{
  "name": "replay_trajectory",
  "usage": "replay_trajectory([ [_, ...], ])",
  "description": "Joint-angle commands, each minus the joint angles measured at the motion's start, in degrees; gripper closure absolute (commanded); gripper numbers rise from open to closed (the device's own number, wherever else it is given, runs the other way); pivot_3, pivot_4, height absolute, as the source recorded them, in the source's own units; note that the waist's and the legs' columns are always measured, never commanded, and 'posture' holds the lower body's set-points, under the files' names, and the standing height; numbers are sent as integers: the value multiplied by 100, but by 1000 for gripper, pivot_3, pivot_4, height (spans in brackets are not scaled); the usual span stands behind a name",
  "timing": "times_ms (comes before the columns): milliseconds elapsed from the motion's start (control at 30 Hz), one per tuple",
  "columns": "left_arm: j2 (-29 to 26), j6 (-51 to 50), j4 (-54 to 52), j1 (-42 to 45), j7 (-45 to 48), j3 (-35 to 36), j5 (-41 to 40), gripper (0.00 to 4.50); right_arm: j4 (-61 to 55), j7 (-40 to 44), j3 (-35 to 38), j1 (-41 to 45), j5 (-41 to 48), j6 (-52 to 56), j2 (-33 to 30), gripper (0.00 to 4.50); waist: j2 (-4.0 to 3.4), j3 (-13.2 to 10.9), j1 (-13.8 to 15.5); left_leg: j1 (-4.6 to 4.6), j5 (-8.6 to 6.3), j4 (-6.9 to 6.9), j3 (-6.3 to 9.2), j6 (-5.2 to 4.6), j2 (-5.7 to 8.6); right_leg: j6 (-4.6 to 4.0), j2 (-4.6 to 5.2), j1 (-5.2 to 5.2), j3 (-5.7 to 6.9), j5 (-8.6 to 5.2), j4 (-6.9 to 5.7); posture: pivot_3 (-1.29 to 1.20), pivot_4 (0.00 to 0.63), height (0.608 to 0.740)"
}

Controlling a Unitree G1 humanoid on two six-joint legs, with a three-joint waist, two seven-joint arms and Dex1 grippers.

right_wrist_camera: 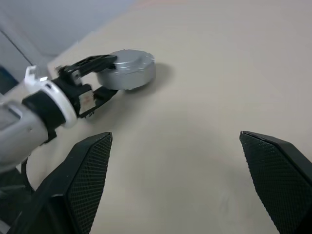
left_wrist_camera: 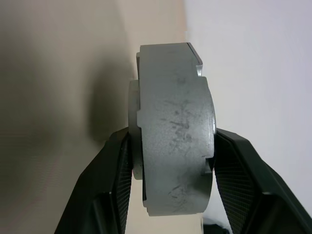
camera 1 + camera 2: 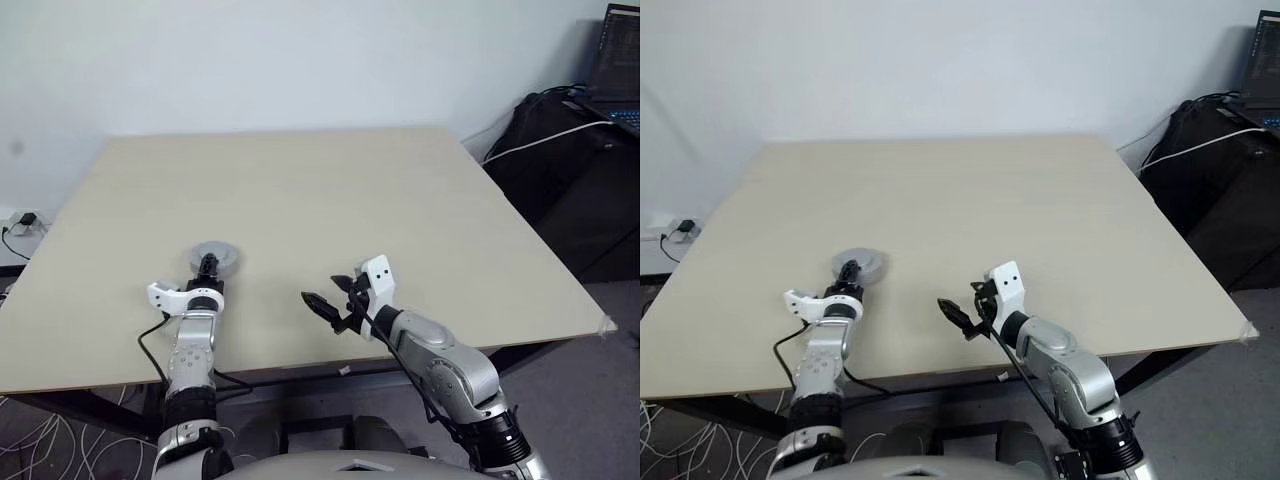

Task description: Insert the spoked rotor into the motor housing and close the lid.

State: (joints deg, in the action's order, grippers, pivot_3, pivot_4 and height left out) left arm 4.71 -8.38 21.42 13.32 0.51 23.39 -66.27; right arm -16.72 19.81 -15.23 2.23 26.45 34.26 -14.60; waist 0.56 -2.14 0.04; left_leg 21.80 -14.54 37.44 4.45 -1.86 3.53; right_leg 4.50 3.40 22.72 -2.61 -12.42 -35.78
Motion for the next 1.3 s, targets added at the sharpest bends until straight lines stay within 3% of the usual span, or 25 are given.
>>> replay_trajectory([
  [33, 5, -72, 190, 520, 301, 73, 217, 2412, 26, 87, 57, -108, -212, -257, 22, 0, 7, 4, 18, 0, 0, 0, 0, 0, 0, -16, 0, 0, 1, 12, 0, 0, 0, 740],
  [500, -35, 115, 1237, 1232, 11, 697, 953, 2412, 8, 157, 245, -245, -352, -235, 184, 0, 9, 5, 24, -1, 3, 1, -1, 4, -6, -18, -7, -8, 0, 22, -5, 0, 0, 740],
  [700, 84, 17, 1214, 1142, -378, 765, 1249, 417, 34, 170, 253, -236, -410, -217, 244, 0, 3, 13, 26, -17, 4, 3, -1, 7, -7, -19, -7, -15, 1, 21, -6, 0, 0, 740],
  [767, 164, -26, 1087, 1049, -511, 779, 1312, 19, 52, 166, 250, -227, -433, -213, 264, 0, -5, 25, 19, -27, 3, 3, -1, 7, -7, 5, -7, -21, 0, 4, -6, 0, 0, 740],
  [1067, 657, -605, -40, 179, -1014, 571, 1381, 19, 95, 152, 302, -226, -504, -200, 357, 0, -9, 51, -60, -26, 2, 3, -4, 5, -9, 6, -6, -22, -4, 6, -8, 0, 0, 740],
  [1300, 1009, -1355, -1270, -973, -1264, -14, 1233, 19, 90, 177, 357, -239, -490, -141, 409, 0, -13, 58, -78, -30, -2, -3, -8, 7, -11, -23, -4, -22, -10, 18, -12, 0, 0, 740],
])
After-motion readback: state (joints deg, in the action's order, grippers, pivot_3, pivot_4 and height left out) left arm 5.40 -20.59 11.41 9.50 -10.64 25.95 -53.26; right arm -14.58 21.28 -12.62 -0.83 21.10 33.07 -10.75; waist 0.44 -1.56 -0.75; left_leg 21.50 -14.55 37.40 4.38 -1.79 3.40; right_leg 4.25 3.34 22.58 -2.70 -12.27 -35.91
